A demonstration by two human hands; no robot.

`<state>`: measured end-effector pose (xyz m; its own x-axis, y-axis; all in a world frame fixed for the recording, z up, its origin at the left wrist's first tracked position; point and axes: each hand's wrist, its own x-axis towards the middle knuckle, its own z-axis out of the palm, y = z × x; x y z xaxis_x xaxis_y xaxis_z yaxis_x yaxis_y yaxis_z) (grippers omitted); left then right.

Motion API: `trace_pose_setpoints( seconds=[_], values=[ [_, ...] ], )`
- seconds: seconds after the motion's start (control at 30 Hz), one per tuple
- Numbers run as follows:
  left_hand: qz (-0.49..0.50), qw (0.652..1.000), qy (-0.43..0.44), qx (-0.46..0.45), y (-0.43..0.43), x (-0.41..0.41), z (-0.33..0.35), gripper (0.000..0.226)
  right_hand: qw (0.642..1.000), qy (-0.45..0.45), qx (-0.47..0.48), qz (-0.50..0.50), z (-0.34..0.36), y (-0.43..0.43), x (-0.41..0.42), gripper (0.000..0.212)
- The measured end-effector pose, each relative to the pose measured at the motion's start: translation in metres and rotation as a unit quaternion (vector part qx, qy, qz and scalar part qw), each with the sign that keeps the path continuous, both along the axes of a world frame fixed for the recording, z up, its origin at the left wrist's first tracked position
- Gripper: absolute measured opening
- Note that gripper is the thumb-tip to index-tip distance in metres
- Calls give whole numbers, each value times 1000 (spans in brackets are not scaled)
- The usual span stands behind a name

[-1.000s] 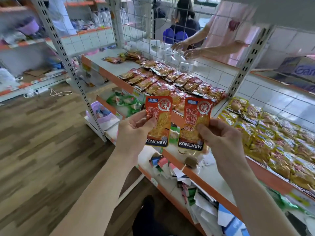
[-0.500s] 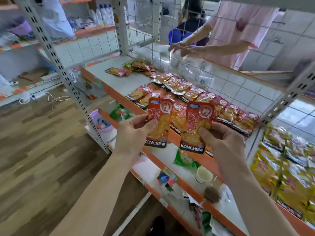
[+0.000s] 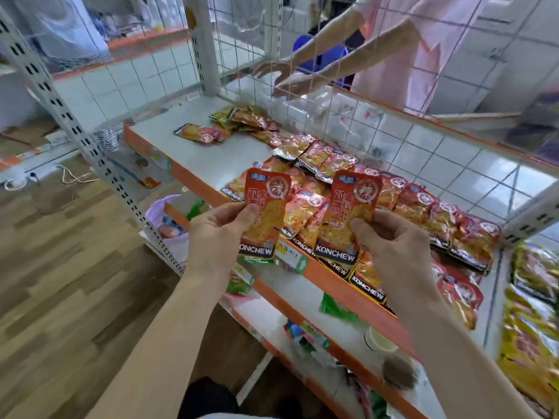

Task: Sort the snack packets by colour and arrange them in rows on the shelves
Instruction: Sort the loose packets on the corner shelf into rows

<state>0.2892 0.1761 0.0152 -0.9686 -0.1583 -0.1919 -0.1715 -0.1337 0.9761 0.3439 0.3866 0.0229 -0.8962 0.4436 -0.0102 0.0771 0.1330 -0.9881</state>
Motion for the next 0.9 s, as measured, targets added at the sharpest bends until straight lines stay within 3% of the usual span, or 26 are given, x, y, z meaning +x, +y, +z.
trace_pose_setpoints(
  seconds=[0.37,0.63,0.9],
  values=[
    [-114,993,-13,-39,-37,-123,-15,11,992,-21,-5,-127,-14,-34,-63,9],
    [-239,970,-18,-39,-60,-195,-27,7,978,-36,18,-203,-20,-88,-113,17],
    [-328,944,-1,-33,-61,-242,-43,11,964,-51,33,-258,-31,-120,-137,12]
  ],
)
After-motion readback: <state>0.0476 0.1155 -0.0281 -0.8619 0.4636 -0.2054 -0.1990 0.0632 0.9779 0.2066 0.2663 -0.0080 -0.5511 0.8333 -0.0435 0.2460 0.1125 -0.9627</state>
